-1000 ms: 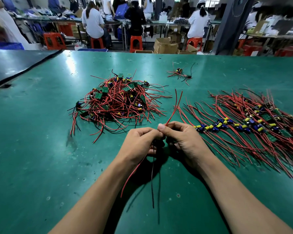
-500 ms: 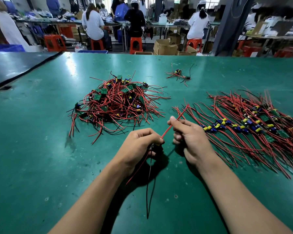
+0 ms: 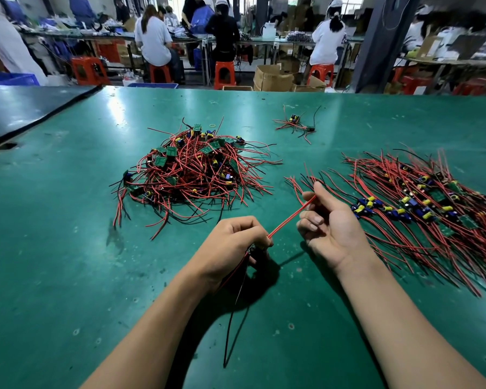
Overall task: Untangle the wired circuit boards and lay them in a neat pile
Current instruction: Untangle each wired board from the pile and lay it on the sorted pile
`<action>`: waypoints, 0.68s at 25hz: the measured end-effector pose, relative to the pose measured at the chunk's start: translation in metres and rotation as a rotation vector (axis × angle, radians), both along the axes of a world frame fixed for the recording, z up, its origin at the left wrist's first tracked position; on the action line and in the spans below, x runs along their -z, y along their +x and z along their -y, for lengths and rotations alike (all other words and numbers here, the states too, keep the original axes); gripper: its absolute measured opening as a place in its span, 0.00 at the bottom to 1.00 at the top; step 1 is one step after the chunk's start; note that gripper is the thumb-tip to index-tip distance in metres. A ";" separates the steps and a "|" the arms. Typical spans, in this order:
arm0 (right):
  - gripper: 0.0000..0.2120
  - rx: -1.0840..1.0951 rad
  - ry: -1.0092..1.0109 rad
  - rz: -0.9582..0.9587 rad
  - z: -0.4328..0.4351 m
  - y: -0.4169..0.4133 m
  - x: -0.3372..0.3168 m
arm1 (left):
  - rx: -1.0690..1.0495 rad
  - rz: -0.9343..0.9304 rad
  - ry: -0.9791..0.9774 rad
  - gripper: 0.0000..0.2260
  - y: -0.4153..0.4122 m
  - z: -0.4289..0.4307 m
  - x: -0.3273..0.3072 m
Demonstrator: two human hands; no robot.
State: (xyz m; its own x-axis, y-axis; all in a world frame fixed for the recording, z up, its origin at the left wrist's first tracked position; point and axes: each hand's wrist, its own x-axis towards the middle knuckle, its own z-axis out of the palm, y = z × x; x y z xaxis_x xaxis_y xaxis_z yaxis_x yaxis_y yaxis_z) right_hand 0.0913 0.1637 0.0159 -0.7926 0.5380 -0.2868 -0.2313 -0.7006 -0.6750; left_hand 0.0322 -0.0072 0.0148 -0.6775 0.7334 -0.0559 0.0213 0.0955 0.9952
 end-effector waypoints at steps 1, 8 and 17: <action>0.16 0.000 -0.020 -0.009 -0.001 0.000 0.000 | 0.004 -0.002 -0.001 0.11 0.000 0.000 0.000; 0.20 -0.091 0.333 0.084 0.016 0.000 0.007 | -0.044 0.125 0.064 0.08 -0.002 0.002 0.000; 0.15 -0.322 0.600 0.203 0.034 -0.001 0.019 | -0.163 0.117 0.101 0.04 0.000 -0.001 0.003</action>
State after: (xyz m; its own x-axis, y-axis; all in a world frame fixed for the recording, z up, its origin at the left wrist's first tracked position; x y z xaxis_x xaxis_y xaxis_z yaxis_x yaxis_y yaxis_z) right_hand 0.0904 0.1300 -0.0027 -0.9012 0.3972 -0.1733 0.0961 -0.2067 -0.9737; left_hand 0.0319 -0.0059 0.0118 -0.7809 0.6204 -0.0732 -0.1027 -0.0119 0.9946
